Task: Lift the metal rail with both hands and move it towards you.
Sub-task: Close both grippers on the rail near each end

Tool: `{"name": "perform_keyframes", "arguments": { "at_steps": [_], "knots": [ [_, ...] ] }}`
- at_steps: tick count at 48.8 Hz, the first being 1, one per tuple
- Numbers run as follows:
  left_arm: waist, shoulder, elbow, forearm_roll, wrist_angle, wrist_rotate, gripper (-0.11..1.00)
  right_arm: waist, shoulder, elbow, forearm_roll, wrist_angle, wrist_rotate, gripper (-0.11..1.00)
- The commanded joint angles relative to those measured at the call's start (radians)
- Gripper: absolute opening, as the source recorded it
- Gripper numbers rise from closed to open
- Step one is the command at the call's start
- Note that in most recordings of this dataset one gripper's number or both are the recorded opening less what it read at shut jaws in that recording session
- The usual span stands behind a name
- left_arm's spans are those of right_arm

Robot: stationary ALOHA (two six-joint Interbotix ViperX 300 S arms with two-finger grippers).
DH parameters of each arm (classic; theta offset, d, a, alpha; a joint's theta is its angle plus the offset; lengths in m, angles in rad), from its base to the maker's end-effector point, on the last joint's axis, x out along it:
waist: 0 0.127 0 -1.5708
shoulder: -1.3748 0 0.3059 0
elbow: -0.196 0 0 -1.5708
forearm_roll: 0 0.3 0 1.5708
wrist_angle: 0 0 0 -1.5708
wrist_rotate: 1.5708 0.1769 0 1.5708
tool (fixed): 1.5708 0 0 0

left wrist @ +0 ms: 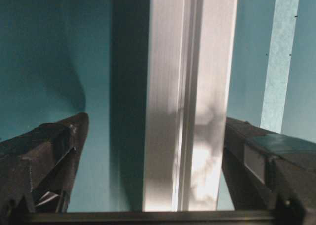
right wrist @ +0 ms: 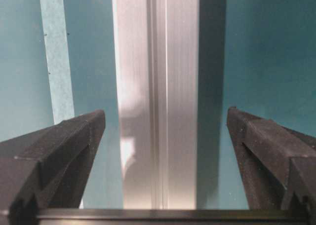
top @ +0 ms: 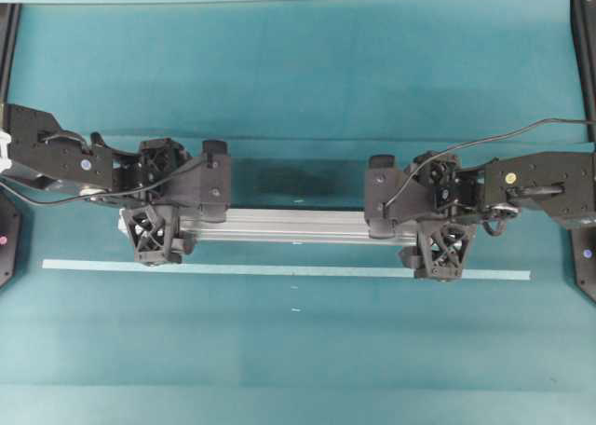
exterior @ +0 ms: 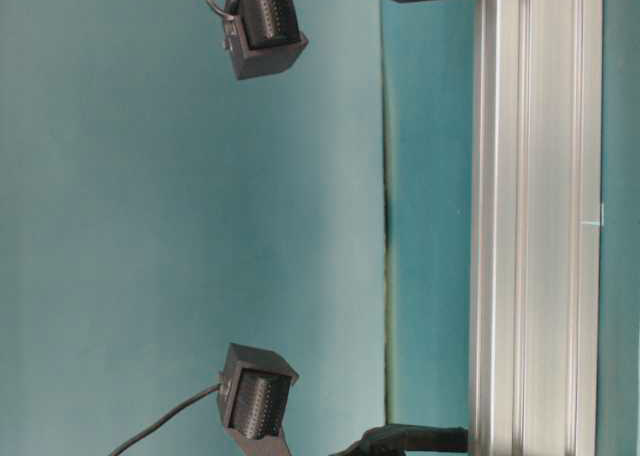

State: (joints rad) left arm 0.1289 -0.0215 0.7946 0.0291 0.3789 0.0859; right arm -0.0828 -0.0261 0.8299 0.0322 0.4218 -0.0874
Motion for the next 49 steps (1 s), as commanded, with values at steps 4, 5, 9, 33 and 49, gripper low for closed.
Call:
{"name": "perform_keyframes", "arguments": {
  "at_steps": [4,5,9,33,49],
  "knots": [
    [-0.009,-0.005,-0.009,0.002,-0.005,0.0,0.86,0.003,0.005,-0.009,0.005,0.006,0.003,0.92],
    [-0.014,-0.003,-0.009,0.002,-0.005,0.0,0.83,0.005,0.005,-0.009,0.005,0.011,0.003,0.89],
    [-0.02,-0.005,-0.011,0.002,-0.005,-0.002,0.61,0.006,0.008,-0.011,0.005,0.025,-0.002,0.67],
    [-0.028,-0.003,-0.012,0.002,0.0,-0.031,0.29,0.003,0.012,-0.021,0.006,0.049,-0.002,0.4],
    [-0.028,-0.005,-0.009,0.002,-0.003,-0.031,0.29,0.003,0.012,-0.021,0.006,0.041,0.0,0.4]
  ]
}}
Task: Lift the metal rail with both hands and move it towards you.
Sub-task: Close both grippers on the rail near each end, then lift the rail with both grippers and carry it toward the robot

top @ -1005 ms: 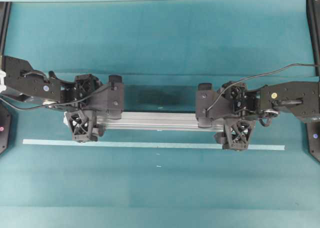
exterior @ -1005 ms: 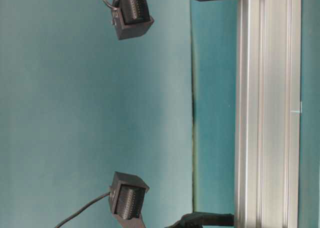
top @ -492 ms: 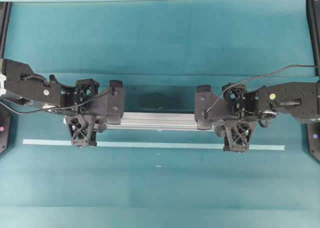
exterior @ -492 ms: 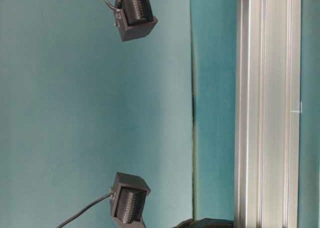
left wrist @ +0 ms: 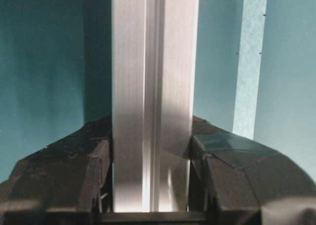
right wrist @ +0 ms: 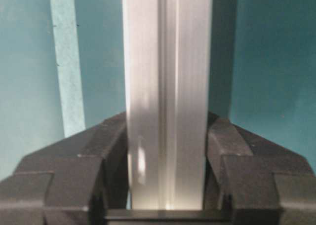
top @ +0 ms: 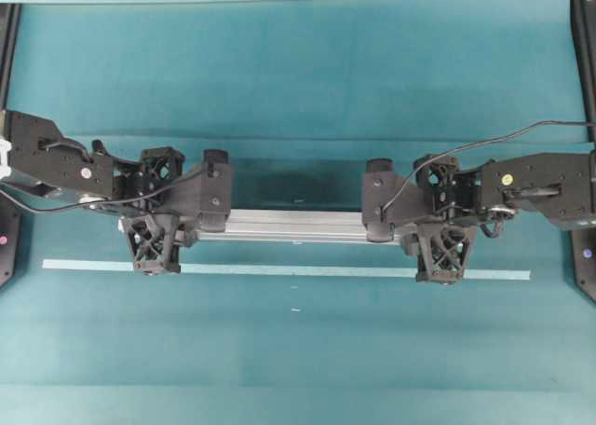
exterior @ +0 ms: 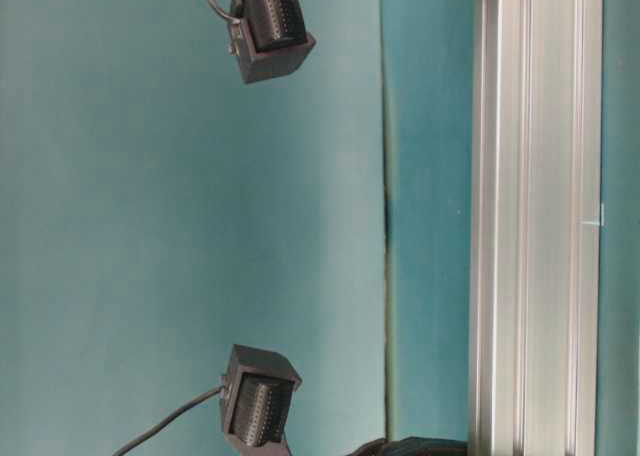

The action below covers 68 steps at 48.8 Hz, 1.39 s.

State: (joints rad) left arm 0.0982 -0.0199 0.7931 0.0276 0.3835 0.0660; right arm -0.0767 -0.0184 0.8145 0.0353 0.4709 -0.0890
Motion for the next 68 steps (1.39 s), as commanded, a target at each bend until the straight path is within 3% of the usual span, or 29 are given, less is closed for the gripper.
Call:
{"name": "perform_keyframes", "arguments": {
  "at_steps": [1,17,42,53,68],
  "knots": [
    [0.002,-0.006,-0.008,0.002,-0.008,-0.011,0.29,-0.003,0.005,-0.006,0.003,-0.009,0.002,0.4],
    [0.0,-0.081,-0.048,0.003,0.035,-0.011,0.29,-0.005,-0.055,-0.06,0.002,0.055,0.006,0.4],
    [-0.018,-0.258,-0.268,0.003,0.414,-0.006,0.29,-0.008,-0.222,-0.298,0.003,0.5,0.034,0.4],
    [-0.018,-0.314,-0.374,0.003,0.541,0.002,0.29,-0.006,-0.249,-0.416,0.003,0.643,0.037,0.4],
    [-0.02,-0.316,-0.565,0.003,0.759,0.005,0.29,-0.005,-0.245,-0.617,0.003,0.882,0.097,0.4]
  ]
}}
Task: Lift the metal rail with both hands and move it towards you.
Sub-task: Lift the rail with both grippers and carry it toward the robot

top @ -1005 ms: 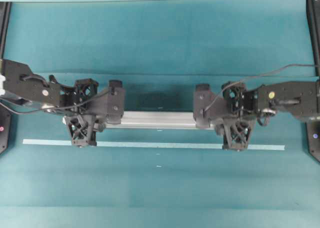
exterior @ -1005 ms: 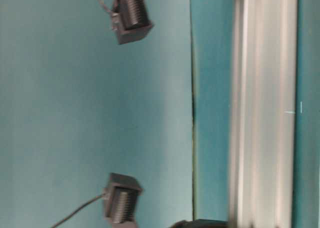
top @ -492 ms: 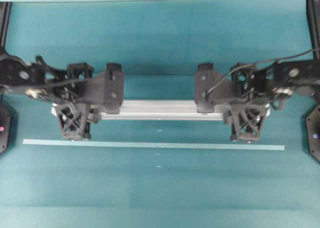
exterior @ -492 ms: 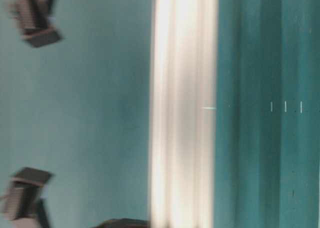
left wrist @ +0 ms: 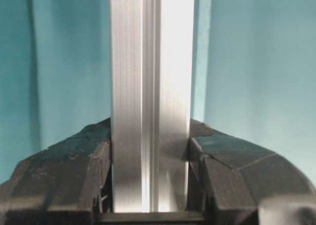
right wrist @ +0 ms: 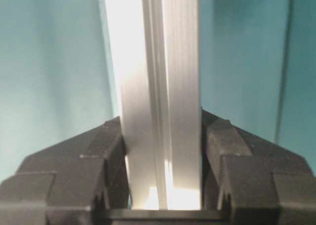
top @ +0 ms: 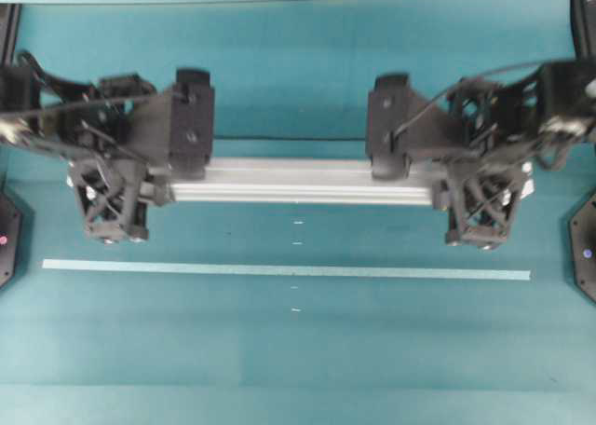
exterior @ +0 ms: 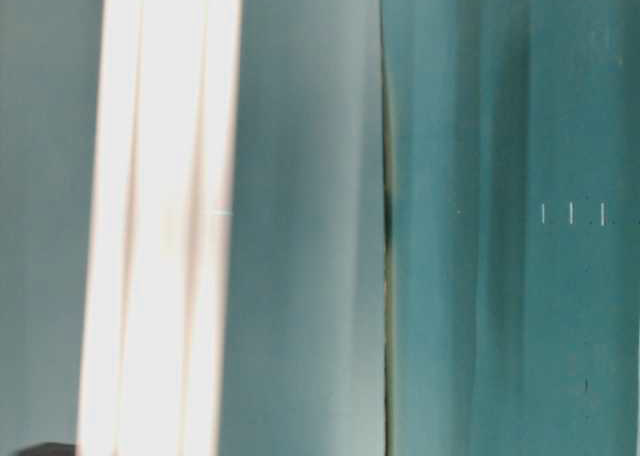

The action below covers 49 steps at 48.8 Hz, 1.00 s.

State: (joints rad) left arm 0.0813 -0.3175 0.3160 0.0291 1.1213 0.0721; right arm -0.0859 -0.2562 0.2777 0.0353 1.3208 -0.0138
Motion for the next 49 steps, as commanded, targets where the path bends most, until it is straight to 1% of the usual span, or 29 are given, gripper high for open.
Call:
{"name": "perform_keyframes", "arguments": {
  "at_steps": [1,8,17,22,29,34,49],
  "knots": [
    [-0.003,-0.018,-0.1,0.002,0.031,0.0,0.29,0.005,-0.009,-0.094,0.003,0.046,0.026,0.4],
    [-0.009,-0.017,-0.184,0.002,0.087,0.006,0.29,0.006,-0.005,-0.19,0.003,0.141,0.06,0.4],
    [-0.026,0.005,-0.314,0.002,0.222,0.0,0.29,0.011,0.017,-0.328,0.002,0.273,0.135,0.4],
    [-0.028,0.021,-0.387,0.002,0.279,-0.002,0.29,0.015,0.029,-0.396,0.002,0.302,0.16,0.4],
    [-0.032,0.031,-0.456,0.002,0.281,-0.002,0.29,0.026,0.046,-0.485,0.002,0.314,0.178,0.4],
    [-0.034,0.034,-0.468,0.002,0.282,-0.003,0.29,0.029,0.054,-0.512,-0.002,0.327,0.187,0.4],
    [-0.051,0.038,-0.48,0.002,0.288,-0.005,0.29,0.032,0.055,-0.518,0.0,0.328,0.192,0.4]
  ]
}}
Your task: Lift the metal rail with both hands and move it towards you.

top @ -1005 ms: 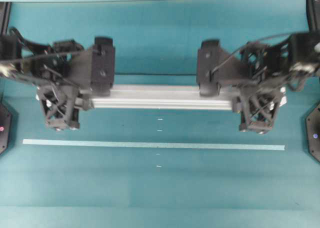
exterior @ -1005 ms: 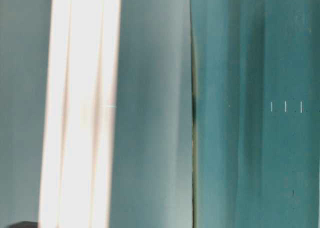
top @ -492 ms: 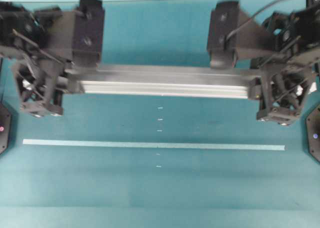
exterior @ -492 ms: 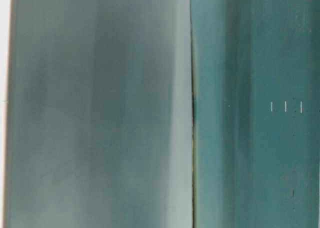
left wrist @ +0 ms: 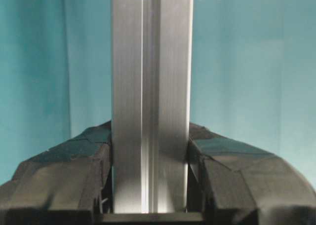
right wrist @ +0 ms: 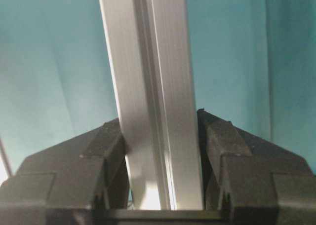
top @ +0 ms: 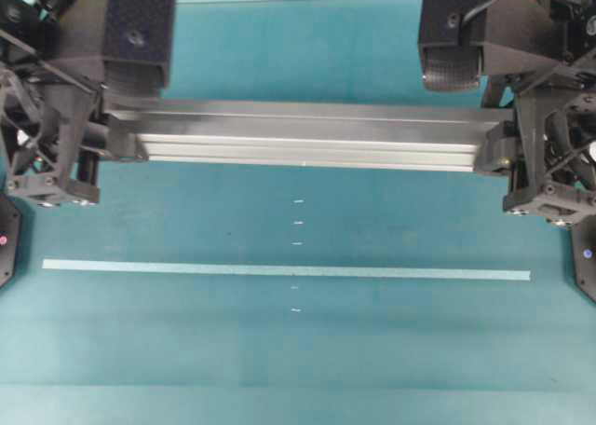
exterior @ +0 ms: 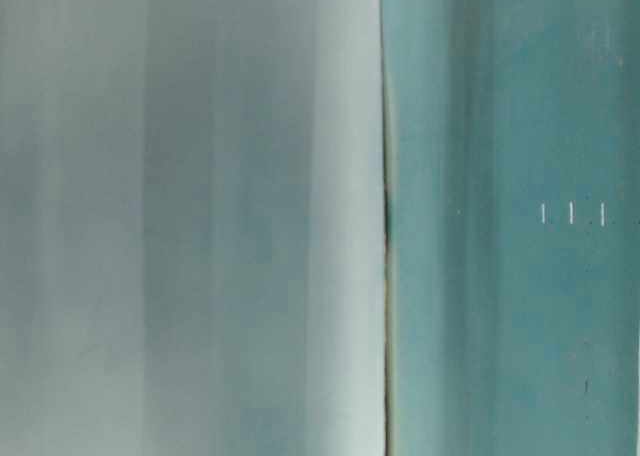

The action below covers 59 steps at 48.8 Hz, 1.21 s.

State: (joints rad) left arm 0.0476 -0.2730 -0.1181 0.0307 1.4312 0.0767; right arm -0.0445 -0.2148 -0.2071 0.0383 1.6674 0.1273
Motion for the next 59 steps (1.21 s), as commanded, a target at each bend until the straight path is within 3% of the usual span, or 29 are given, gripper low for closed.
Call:
{"name": "perform_keyframes", "arguments": {
  "at_steps": [1,21,29,40,50,59],
  "knots": [
    [-0.017,-0.006,-0.046,0.0,-0.021,-0.009,0.29,-0.008,0.014,-0.034,-0.005,-0.018,0.051,0.4],
    [-0.026,-0.002,-0.057,0.0,-0.02,-0.005,0.29,-0.003,0.02,-0.029,-0.002,-0.018,0.051,0.4],
    [-0.032,0.006,-0.029,0.0,-0.025,-0.005,0.29,0.005,0.023,0.018,-0.005,-0.02,0.046,0.4],
    [-0.025,0.009,0.135,0.002,-0.147,-0.014,0.29,0.005,0.029,0.225,-0.029,-0.063,0.028,0.4],
    [-0.008,0.009,0.345,0.002,-0.302,-0.017,0.29,-0.002,0.028,0.362,-0.029,-0.184,0.025,0.4],
    [0.002,0.02,0.453,0.002,-0.388,-0.028,0.29,-0.008,0.029,0.491,-0.029,-0.328,0.025,0.4]
  ]
}}
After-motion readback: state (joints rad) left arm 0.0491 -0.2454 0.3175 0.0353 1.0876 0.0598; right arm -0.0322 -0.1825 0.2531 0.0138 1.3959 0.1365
